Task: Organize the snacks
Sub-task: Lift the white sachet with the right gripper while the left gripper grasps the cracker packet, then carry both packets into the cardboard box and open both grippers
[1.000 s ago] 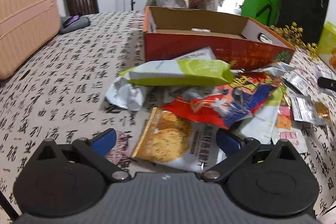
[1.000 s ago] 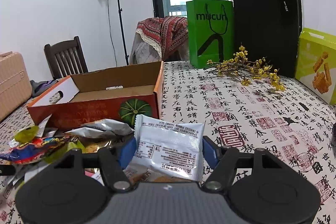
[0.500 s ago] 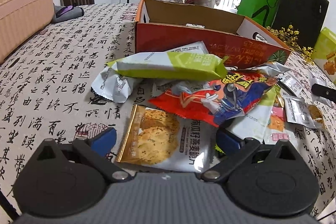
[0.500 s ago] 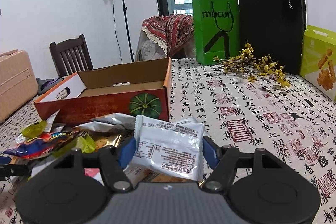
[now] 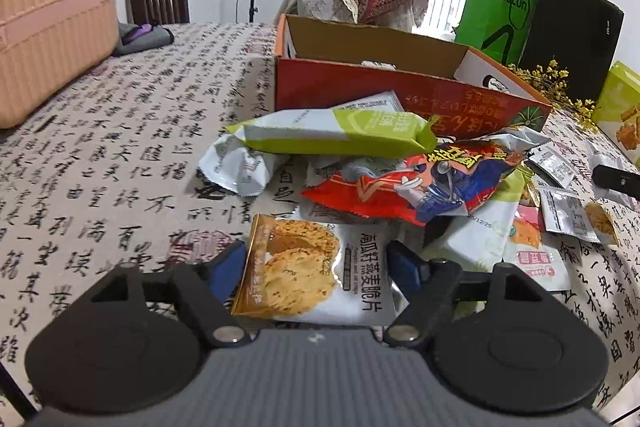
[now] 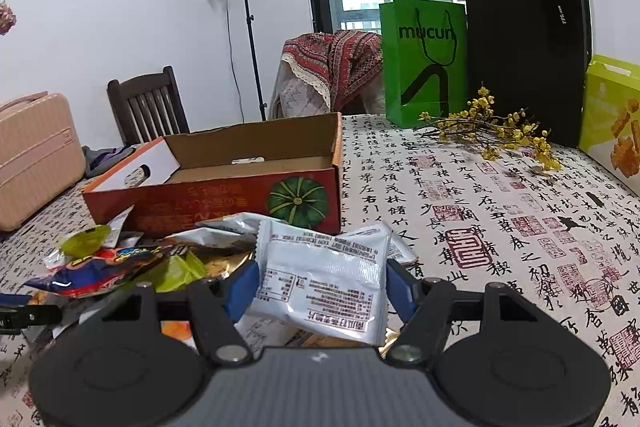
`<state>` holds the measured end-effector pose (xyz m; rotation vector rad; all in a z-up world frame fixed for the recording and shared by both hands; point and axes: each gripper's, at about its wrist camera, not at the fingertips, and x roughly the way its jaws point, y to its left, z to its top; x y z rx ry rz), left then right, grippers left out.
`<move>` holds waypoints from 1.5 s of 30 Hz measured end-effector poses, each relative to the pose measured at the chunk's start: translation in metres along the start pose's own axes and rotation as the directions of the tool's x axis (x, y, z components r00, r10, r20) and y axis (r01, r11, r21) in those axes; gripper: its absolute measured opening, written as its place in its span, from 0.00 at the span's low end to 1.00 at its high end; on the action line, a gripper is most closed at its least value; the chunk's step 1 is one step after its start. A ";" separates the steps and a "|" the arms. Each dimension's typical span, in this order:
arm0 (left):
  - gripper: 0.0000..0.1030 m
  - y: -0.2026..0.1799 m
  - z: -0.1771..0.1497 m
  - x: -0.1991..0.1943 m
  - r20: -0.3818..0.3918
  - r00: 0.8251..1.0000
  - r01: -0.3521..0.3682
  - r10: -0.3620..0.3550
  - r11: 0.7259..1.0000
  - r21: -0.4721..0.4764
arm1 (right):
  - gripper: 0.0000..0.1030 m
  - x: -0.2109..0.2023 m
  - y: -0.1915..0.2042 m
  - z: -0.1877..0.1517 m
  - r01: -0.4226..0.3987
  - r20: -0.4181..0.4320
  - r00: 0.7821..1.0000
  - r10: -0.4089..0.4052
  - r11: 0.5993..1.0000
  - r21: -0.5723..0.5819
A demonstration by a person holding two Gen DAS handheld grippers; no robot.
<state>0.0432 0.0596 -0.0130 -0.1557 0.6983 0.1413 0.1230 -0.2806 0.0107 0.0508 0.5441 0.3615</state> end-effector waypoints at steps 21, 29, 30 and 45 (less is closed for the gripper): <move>0.95 0.024 0.005 -0.034 0.066 0.993 -0.098 0.098 0.995 -0.005 | 0.66 -0.012 0.006 0.005 -0.005 0.030 1.000 0.006 1.000 -0.009; 1.00 0.038 -0.017 -0.011 -0.032 0.990 -0.137 0.138 0.990 0.028 | 0.66 -0.016 0.013 -0.001 -0.026 0.019 0.999 0.026 1.000 -0.012; 1.00 0.039 -0.020 -0.010 -0.020 0.991 -0.128 0.129 0.991 0.032 | 0.66 -0.017 0.013 -0.002 -0.027 0.018 0.999 0.027 1.000 -0.012; 0.72 0.043 -0.019 -0.025 0.062 0.992 -0.113 0.112 0.993 0.022 | 0.66 -0.010 0.021 -0.001 -0.051 0.005 0.999 0.051 0.998 -0.031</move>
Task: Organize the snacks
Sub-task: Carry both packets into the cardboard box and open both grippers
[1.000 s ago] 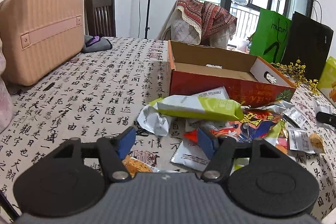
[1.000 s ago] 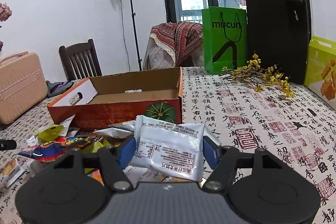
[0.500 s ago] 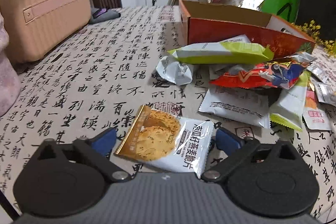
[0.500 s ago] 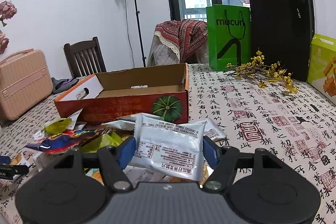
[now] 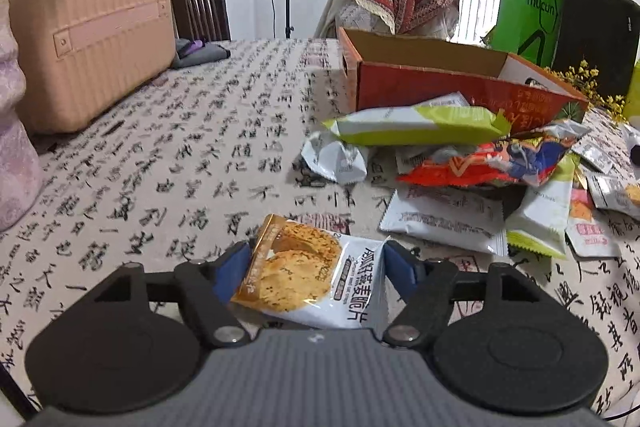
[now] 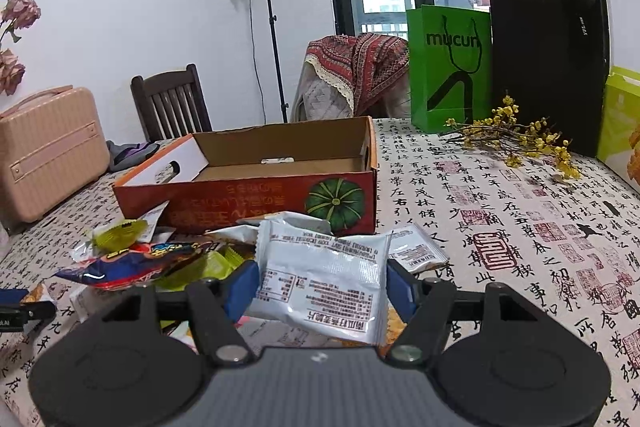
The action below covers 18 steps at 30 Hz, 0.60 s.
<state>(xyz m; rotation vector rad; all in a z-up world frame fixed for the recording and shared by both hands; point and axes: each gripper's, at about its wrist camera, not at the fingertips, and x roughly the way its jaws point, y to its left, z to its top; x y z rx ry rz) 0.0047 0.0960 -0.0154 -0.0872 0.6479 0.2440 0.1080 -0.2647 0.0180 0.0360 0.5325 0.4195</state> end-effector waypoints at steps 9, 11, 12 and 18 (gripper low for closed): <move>0.72 -0.007 0.044 -0.026 0.139 0.990 0.023 -0.022 1.000 -0.004 | 0.66 0.004 0.000 0.015 0.004 0.020 1.000 -0.004 1.000 -0.020; 0.72 -0.013 0.059 -0.029 0.162 0.986 0.031 -0.030 1.000 -0.001 | 0.66 0.006 0.002 0.023 0.001 0.032 1.000 0.000 1.000 -0.029; 0.72 -0.016 0.066 -0.028 0.170 0.985 0.032 -0.031 0.999 0.001 | 0.66 0.008 0.003 0.027 -0.001 0.037 0.999 0.002 0.999 -0.033; 0.72 -0.041 0.115 -0.011 0.193 0.979 0.062 -0.060 0.998 -0.003 | 0.66 0.023 0.010 0.056 -0.023 0.061 0.998 0.026 0.999 -0.045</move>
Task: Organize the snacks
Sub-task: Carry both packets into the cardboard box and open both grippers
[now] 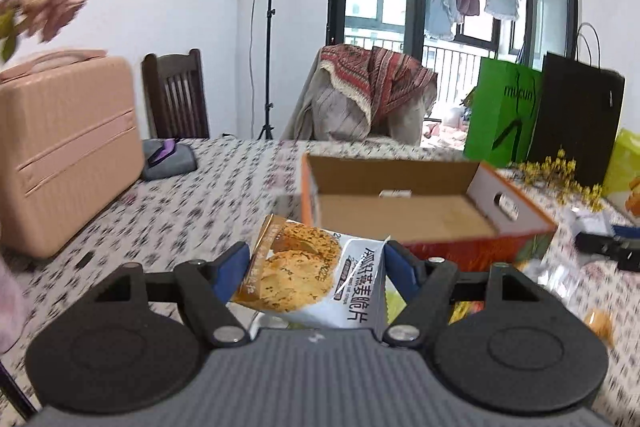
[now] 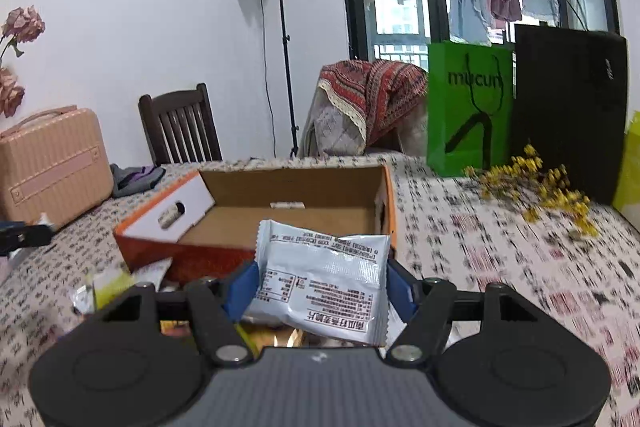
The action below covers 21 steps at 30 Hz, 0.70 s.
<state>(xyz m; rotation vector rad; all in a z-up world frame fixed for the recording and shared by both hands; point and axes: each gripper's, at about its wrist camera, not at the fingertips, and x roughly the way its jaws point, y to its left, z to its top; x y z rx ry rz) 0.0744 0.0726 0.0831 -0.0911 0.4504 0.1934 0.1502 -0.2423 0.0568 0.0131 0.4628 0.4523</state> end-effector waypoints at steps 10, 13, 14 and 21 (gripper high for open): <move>0.72 -0.043 0.054 0.071 -0.031 1.000 -0.003 0.002 1.000 -0.014 | 0.66 0.068 0.016 0.052 -0.006 -0.021 1.000 0.006 1.000 -0.018; 0.72 -0.053 0.059 0.099 -0.064 0.998 -0.025 0.024 1.000 -0.018 | 0.66 0.097 0.018 0.060 0.018 -0.052 0.998 -0.018 1.000 -0.013; 0.72 -0.055 0.060 0.107 -0.075 0.997 -0.035 0.034 0.999 -0.020 | 0.66 0.107 0.018 0.061 0.024 -0.067 0.997 -0.025 1.000 -0.009; 0.84 -0.060 0.049 0.152 -0.139 0.988 -0.075 0.072 0.997 -0.022 | 0.68 0.146 0.013 0.052 0.064 -0.119 0.991 -0.064 0.998 0.001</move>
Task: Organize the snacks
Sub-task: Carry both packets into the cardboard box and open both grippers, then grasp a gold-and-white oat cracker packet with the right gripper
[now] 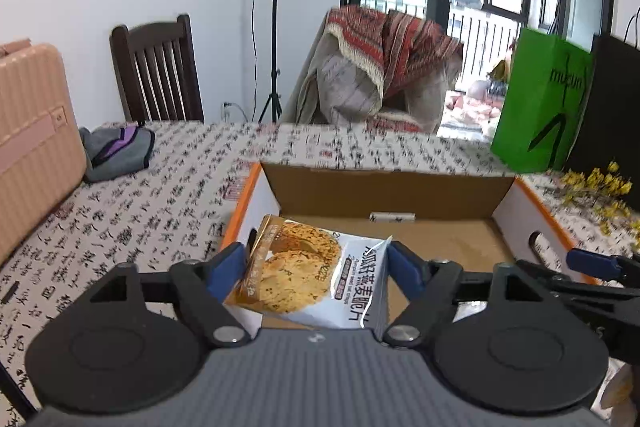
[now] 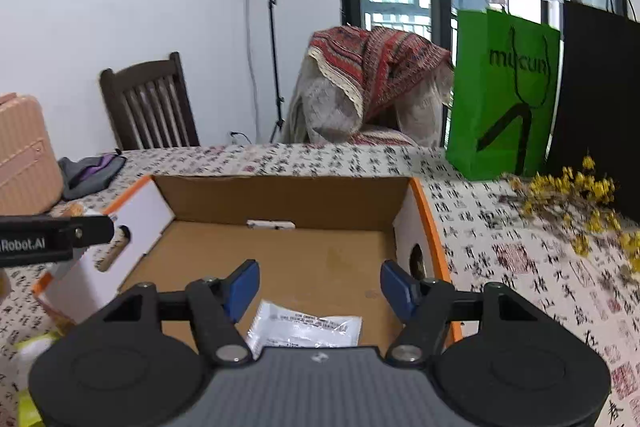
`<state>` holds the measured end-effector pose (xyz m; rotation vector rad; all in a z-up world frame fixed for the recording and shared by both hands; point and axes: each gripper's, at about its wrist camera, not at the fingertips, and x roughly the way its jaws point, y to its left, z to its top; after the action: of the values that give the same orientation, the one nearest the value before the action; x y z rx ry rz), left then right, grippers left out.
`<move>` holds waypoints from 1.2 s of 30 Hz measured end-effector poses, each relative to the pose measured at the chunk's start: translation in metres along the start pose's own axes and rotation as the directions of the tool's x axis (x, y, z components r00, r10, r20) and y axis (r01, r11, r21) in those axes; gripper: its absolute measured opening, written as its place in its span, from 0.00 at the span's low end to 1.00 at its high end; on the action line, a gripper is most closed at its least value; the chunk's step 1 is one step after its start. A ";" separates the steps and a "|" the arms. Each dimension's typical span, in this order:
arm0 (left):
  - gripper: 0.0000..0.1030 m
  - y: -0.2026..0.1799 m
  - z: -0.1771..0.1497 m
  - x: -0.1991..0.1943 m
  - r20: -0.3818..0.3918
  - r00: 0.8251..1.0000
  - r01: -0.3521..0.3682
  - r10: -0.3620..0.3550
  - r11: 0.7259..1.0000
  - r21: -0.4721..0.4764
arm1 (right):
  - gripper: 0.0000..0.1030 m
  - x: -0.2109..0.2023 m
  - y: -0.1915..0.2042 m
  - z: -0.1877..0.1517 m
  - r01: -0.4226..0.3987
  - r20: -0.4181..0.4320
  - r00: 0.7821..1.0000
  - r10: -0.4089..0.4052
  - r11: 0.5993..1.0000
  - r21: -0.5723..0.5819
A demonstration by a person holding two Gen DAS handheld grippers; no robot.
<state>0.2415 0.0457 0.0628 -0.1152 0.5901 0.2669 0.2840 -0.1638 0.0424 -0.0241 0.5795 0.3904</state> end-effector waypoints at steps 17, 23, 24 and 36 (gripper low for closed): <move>1.00 0.038 -0.019 -0.063 0.055 0.989 0.138 -0.134 0.987 -0.084 | 1.00 -0.077 -0.017 -0.030 -0.073 0.055 0.996 0.074 0.997 -0.026; 1.00 0.044 -0.053 -0.109 0.097 0.981 0.170 -0.168 0.985 -0.014 | 1.00 -0.116 -0.025 -0.058 -0.050 0.070 0.996 0.053 0.997 -0.054; 1.00 0.045 -0.058 -0.113 0.099 0.980 0.173 -0.172 0.985 -0.010 | 1.00 -0.121 -0.027 -0.063 -0.044 0.071 0.996 0.048 0.997 -0.057; 1.00 0.084 -0.129 -0.148 0.091 0.985 0.153 -0.149 0.987 -0.038 | 1.00 -0.158 -0.052 -0.125 0.021 0.020 1.000 -0.020 0.999 -0.040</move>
<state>0.0309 0.0705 0.0367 -0.1902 0.4852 0.1368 0.1159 -0.2841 0.0182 -0.0643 0.5513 0.3816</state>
